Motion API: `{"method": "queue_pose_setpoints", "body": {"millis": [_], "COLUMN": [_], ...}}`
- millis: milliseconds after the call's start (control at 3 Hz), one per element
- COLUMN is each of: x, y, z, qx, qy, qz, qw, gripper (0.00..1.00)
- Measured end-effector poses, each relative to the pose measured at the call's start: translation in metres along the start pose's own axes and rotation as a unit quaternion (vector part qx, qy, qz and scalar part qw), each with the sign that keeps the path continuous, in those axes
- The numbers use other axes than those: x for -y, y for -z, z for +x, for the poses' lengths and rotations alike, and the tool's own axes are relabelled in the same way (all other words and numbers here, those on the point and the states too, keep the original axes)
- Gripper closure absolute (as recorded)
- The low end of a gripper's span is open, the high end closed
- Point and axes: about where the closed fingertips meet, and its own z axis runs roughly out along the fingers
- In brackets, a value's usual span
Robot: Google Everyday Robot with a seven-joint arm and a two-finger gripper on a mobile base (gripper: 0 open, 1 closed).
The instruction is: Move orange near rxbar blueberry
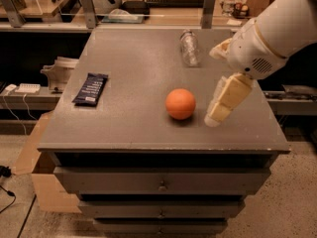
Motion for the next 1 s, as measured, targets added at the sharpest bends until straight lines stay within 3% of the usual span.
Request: {"method": "queue_pose_setpoints", "body": {"millis": [1000], "x": [0.011], "y": [-0.088], "z": [-0.019], "qx": [0.021], "qy": [-0.024], "qz": [0.001], "qw": [0.9995], "gripper": [0.00]}}
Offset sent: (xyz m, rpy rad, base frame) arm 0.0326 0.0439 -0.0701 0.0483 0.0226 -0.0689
